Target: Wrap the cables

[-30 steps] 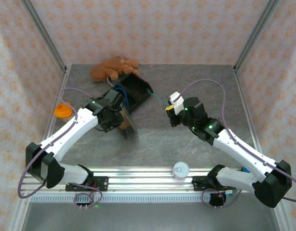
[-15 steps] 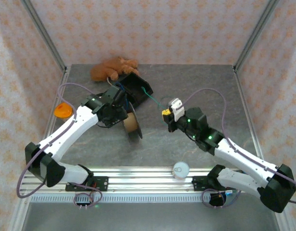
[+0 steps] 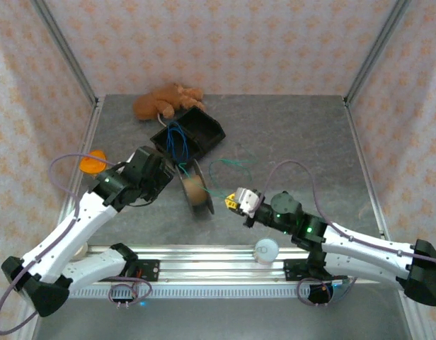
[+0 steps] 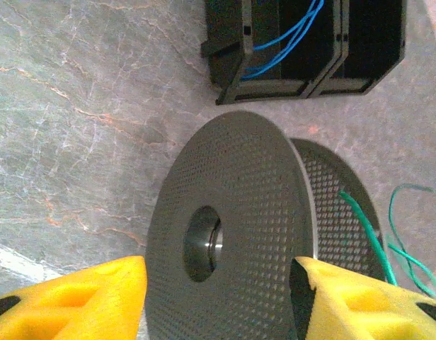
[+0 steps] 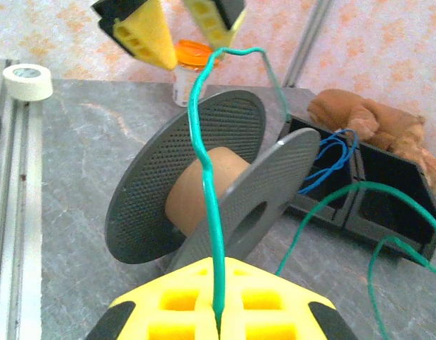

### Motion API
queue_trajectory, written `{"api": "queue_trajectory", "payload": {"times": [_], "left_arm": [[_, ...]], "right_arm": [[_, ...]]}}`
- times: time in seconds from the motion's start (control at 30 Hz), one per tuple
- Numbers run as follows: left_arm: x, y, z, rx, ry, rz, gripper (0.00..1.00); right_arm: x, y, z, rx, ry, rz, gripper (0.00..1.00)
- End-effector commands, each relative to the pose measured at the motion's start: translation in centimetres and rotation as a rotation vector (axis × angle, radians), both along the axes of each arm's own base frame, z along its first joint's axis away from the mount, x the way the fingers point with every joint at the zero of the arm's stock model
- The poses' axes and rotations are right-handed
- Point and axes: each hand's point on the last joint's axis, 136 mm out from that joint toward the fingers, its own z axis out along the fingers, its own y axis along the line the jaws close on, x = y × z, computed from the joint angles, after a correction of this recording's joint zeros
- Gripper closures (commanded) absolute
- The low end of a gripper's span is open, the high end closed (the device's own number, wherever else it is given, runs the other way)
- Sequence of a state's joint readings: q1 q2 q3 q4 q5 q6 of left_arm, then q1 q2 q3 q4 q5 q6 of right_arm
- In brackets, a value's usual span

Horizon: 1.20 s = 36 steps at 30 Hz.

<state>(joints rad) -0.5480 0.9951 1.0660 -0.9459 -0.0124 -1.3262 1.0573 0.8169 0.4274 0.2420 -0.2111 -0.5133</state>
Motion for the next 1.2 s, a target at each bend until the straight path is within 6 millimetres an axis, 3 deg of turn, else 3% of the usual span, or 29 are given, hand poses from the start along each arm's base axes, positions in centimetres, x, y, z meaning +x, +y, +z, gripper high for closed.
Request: {"api": "queue_trajectory", "payload": {"times": [0.0, 0.2, 0.4, 0.53, 0.83, 1.17], "left_arm": [[1.1, 0.1, 1.5, -0.045, -0.1, 0.114, 0.41], [1.0, -1.9, 2.0, -0.02, -0.114, 0.094, 0.38], [1.4, -4.3, 0.9, 0.001, -0.077, 0.064, 0.39], [1.0, -5.6, -0.3, 0.038, -0.016, 0.061, 0.46], [0.9, -5.2, -1.6, 0.091, -0.003, 0.097, 0.55], [4.3, -6.8, -2.2, 0.174, -0.027, 0.012, 0.59]], "right_arm": [[-0.2, 0.4, -2.1, -0.134, -0.042, 0.025, 1.0], [0.5, -0.1, -4.9, -0.186, 0.01, -0.043, 1.0], [0.7, -0.4, -5.2, -0.195, 0.012, -0.061, 1.0], [1.0, -0.2, -5.8, -0.228, 0.008, -0.062, 1.0], [1.0, 0.6, -3.2, -0.146, -0.014, -0.049, 1.0], [2.5, 1.3, -2.7, -0.11, -0.029, -0.122, 1.0]]}}
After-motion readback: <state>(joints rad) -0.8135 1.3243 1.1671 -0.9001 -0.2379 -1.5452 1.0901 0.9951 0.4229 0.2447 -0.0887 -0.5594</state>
